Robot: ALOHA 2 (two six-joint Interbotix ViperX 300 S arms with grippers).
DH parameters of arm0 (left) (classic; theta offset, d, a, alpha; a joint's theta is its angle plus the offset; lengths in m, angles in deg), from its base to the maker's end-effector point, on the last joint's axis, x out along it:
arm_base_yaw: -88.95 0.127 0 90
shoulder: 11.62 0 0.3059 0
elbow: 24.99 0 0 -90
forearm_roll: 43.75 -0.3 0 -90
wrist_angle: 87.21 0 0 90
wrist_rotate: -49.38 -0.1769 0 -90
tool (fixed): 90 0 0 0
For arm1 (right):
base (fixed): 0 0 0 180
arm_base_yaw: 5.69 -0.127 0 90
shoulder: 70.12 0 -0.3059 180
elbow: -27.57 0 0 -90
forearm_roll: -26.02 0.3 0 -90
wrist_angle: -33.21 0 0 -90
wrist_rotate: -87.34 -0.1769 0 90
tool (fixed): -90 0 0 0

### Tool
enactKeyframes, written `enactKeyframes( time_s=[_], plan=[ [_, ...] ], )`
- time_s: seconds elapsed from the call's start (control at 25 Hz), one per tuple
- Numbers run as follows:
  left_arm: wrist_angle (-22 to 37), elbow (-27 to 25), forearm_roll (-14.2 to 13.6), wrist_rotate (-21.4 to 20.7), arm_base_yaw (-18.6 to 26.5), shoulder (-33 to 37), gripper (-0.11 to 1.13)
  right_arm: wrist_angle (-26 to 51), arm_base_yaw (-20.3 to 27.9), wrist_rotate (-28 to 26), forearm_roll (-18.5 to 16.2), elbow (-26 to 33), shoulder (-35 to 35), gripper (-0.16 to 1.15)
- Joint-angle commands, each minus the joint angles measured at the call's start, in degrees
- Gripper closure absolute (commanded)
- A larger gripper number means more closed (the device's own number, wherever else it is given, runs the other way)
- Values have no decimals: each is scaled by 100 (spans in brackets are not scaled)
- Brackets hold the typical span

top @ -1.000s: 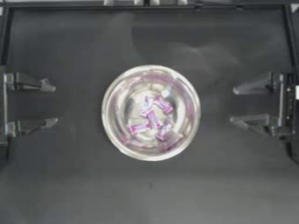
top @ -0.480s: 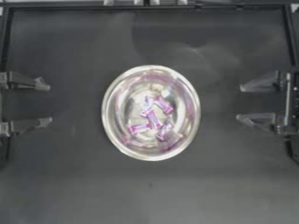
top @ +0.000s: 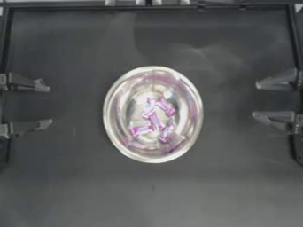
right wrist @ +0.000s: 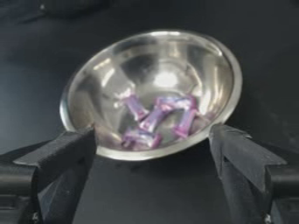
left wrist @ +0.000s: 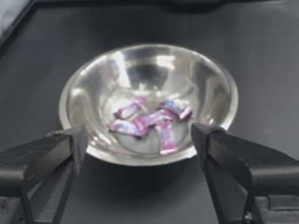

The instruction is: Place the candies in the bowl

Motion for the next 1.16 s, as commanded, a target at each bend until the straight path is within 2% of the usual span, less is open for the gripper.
enactKeyframes(
  time_s=[0.04, 0.28, 0.52, 0.72, 1.16],
  plan=[
    [-18, 9, -18, 9, 9, 123, 2, 0, 9, 18, -26, 70, -26, -4],
    [-18, -79, -9, 18, 35, 290, 2, 167, 9, 35, -35, 70, -185, -4],
    [88, -79, -18, 18, 79, 352, 2, 343, 9, 35, 53, -88, -738, -4],
    [290, -97, -18, 18, 158, 686, 2, 352, 9, 35, 123, -237, -1204, -4],
    [448, -492, 123, 62, 272, 1564, 2, 422, 9, 44, 114, -237, -1266, -4]
  ],
)
